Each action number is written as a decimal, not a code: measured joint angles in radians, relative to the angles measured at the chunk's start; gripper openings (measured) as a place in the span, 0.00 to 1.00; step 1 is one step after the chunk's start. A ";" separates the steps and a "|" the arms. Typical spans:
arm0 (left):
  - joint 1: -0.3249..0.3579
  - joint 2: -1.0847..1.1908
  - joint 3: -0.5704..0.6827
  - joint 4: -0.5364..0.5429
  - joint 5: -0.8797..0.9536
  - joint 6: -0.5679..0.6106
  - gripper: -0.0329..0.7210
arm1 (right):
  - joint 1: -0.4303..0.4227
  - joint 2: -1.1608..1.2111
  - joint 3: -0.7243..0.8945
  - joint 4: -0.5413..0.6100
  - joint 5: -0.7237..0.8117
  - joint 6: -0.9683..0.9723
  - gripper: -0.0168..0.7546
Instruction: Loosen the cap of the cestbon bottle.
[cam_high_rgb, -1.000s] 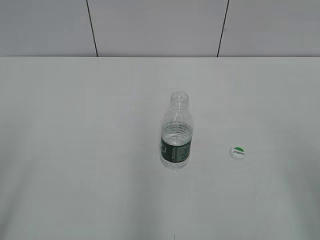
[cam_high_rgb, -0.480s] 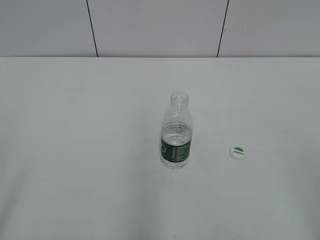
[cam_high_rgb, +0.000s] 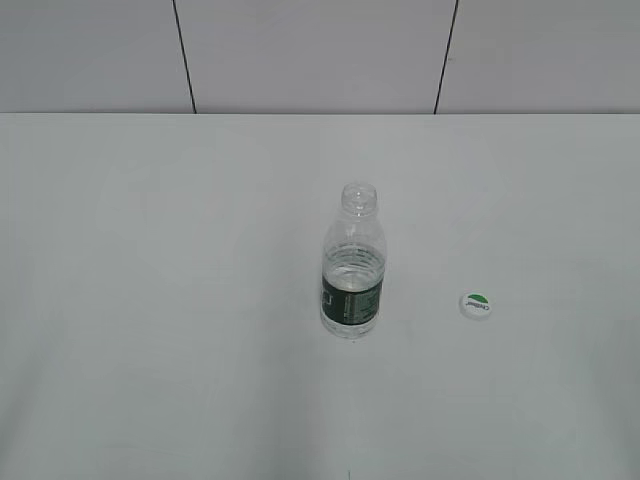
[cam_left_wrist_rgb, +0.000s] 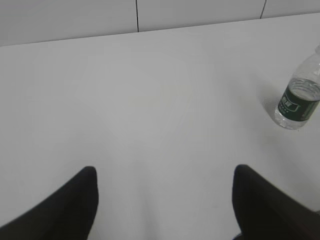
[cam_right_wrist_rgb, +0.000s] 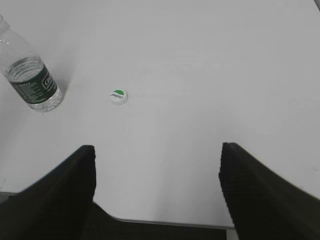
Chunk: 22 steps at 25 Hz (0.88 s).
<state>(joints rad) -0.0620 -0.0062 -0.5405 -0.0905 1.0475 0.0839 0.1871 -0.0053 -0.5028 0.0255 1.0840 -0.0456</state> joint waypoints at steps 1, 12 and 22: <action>0.000 0.000 0.001 0.000 0.001 0.000 0.71 | 0.000 0.000 0.000 0.000 0.000 0.000 0.79; 0.000 0.000 0.001 0.001 0.001 -0.001 0.71 | 0.000 0.000 0.000 0.000 0.000 0.000 0.79; 0.000 0.000 0.001 0.001 0.001 -0.001 0.69 | -0.115 0.000 0.000 0.000 0.000 0.000 0.79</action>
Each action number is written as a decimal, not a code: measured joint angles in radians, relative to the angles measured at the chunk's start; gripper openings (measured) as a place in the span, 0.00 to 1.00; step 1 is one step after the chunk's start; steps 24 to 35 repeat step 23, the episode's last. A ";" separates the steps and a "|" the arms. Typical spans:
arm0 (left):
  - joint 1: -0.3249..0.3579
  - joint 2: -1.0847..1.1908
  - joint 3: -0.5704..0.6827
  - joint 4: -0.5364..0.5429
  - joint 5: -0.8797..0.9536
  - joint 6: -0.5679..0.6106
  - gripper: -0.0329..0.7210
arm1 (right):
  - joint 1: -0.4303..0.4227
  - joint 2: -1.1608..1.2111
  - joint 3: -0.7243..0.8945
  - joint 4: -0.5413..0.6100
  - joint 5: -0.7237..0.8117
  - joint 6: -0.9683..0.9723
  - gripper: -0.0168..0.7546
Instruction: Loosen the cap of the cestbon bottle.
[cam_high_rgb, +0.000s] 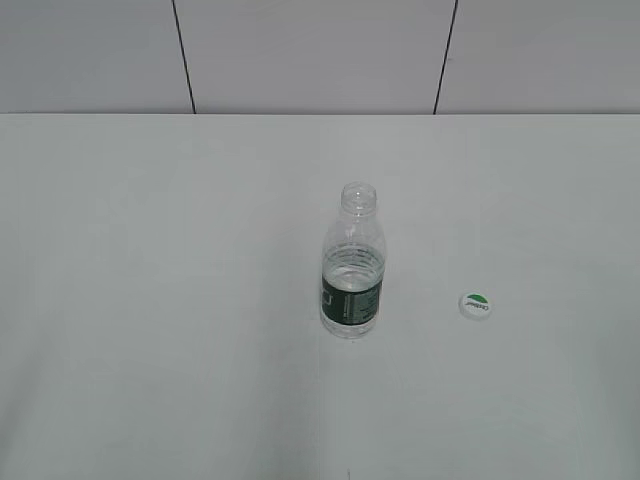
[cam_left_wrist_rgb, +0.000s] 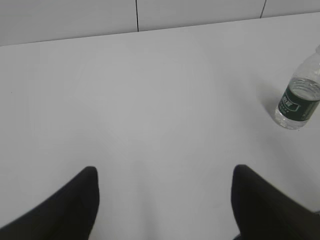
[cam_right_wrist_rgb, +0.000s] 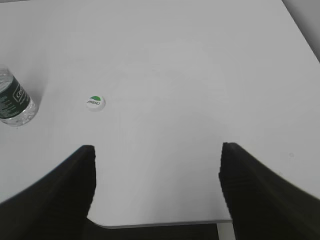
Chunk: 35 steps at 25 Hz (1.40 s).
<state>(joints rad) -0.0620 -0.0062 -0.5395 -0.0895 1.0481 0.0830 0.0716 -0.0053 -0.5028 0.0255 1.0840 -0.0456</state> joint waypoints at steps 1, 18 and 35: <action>0.000 0.000 0.000 0.000 0.000 0.000 0.69 | -0.004 0.000 0.000 0.000 0.000 0.001 0.79; 0.000 0.000 0.000 0.000 0.000 0.000 0.64 | -0.008 0.000 0.000 0.000 0.000 0.001 0.79; 0.000 0.000 0.000 0.000 0.000 0.000 0.63 | -0.008 0.000 0.000 0.000 0.000 0.001 0.79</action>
